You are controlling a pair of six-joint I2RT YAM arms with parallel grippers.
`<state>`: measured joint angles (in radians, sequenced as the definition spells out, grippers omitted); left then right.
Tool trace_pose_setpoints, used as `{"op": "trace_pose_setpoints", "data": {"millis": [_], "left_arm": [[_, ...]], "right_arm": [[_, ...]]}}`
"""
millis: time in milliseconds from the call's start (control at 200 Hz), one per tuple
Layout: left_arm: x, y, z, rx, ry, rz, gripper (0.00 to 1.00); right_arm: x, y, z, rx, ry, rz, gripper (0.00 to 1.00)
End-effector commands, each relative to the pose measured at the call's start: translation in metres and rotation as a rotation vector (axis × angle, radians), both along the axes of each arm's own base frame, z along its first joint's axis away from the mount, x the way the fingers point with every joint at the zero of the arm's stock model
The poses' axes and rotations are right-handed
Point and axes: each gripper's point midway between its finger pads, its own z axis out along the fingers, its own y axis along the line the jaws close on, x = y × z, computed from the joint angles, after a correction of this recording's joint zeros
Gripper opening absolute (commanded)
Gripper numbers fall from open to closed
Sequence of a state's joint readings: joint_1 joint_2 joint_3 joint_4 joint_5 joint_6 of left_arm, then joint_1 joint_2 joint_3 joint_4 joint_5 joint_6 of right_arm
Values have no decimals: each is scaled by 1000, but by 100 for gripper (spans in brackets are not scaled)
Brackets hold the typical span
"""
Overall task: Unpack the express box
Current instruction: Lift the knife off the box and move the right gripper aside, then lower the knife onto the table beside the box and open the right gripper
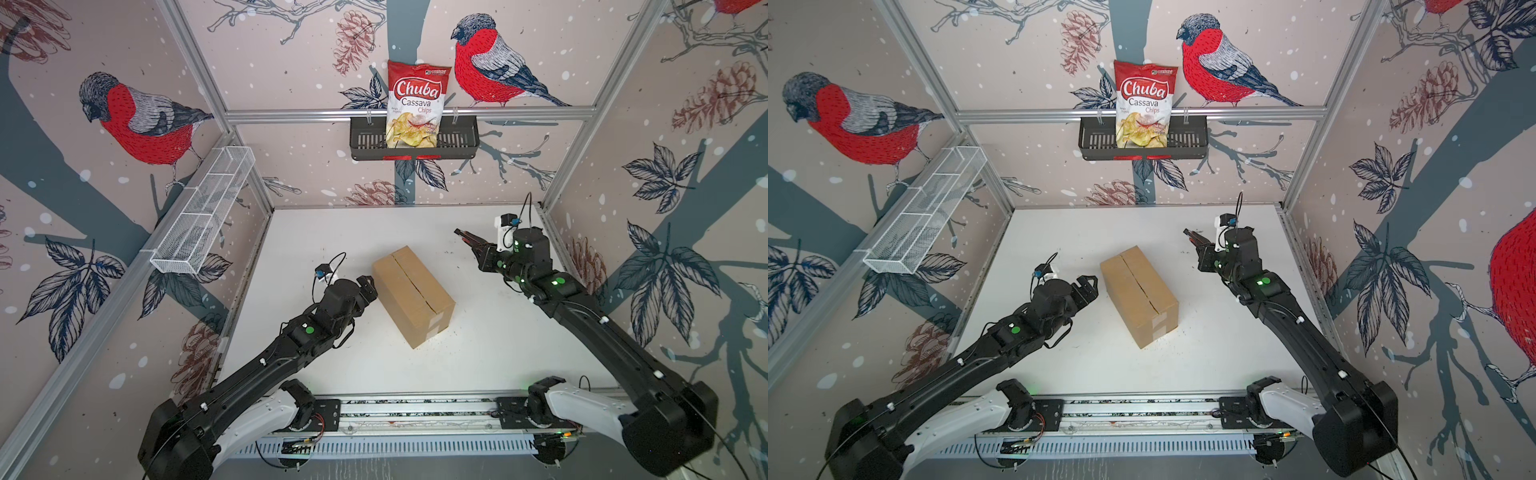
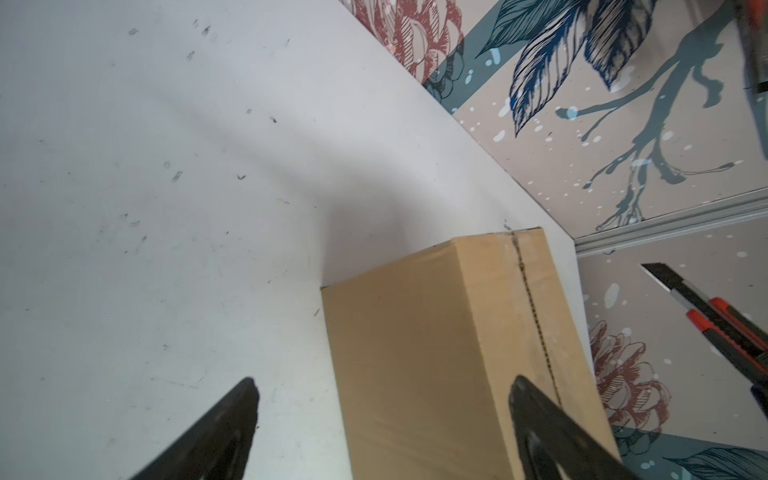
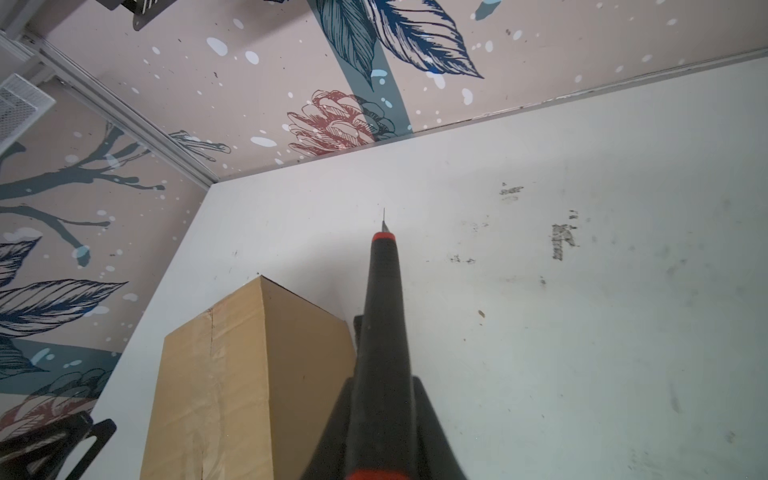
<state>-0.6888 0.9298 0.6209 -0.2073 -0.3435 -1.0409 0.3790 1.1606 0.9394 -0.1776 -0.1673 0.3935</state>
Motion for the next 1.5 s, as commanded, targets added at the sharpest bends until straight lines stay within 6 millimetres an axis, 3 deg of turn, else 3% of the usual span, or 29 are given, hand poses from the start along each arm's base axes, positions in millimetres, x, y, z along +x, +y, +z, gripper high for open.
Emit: {"op": "trace_pose_setpoints", "data": {"millis": [0,290,861,1491], "left_arm": [[-2,6,-6,29,13,15,93],[2,6,-4,37,-4,26,94],[3,12,9,31,-50,46,94],[3,9,4,23,-51,38,95]], "right_arm": [[12,19,9,159,-48,115,0],[36,18,-39,306,54,191,0],[50,0,-117,444,220,195,4],[44,-19,-164,493,358,125,9]]}}
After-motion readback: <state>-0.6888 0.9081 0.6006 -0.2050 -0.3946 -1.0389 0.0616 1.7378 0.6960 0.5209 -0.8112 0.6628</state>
